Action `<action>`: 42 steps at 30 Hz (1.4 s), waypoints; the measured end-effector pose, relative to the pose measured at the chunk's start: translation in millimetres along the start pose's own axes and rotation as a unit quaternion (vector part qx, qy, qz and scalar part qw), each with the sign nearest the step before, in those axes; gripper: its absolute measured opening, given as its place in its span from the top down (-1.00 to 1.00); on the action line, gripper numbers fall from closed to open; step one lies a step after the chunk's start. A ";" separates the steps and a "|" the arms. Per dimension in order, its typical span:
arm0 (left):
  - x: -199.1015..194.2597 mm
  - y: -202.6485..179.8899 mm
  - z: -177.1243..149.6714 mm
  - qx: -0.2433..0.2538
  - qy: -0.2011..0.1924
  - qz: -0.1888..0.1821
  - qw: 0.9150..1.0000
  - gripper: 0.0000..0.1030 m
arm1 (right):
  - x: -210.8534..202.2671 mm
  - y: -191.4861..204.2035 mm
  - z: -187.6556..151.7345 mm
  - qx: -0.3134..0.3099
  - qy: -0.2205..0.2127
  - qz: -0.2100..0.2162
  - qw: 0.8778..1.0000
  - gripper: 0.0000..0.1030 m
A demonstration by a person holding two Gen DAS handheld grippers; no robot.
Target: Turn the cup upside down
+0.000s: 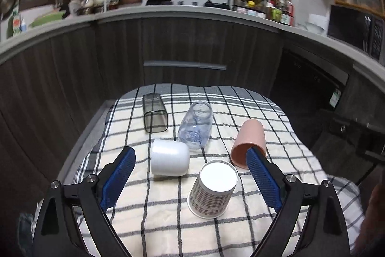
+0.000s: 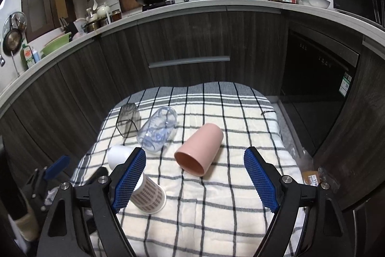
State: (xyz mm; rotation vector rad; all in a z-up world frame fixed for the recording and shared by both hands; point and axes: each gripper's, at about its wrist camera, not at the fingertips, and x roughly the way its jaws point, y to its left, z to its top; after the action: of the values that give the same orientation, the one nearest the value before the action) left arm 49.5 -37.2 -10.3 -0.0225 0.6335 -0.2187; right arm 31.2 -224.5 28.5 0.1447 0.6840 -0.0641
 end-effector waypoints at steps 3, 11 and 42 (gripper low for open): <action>-4.1 3.9 4.2 -0.011 0.012 0.007 1.000 -0.83 | -2.8 2.0 2.0 0.004 -0.003 0.002 1.000 -0.63; -18.3 7.7 9.7 -0.021 0.028 0.019 0.999 -0.83 | -16.7 12.9 6.8 -0.006 -0.029 -0.004 1.000 -0.64; -68.1 15.3 25.0 -0.031 -0.033 0.077 0.996 -1.00 | -56.6 27.3 16.5 -0.020 -0.094 -0.037 0.995 -0.76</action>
State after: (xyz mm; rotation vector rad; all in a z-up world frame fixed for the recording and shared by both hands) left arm 13.9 -9.2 48.4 -0.0396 0.5724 -0.0496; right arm 0.6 -199.3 80.0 0.0733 0.5020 -0.1336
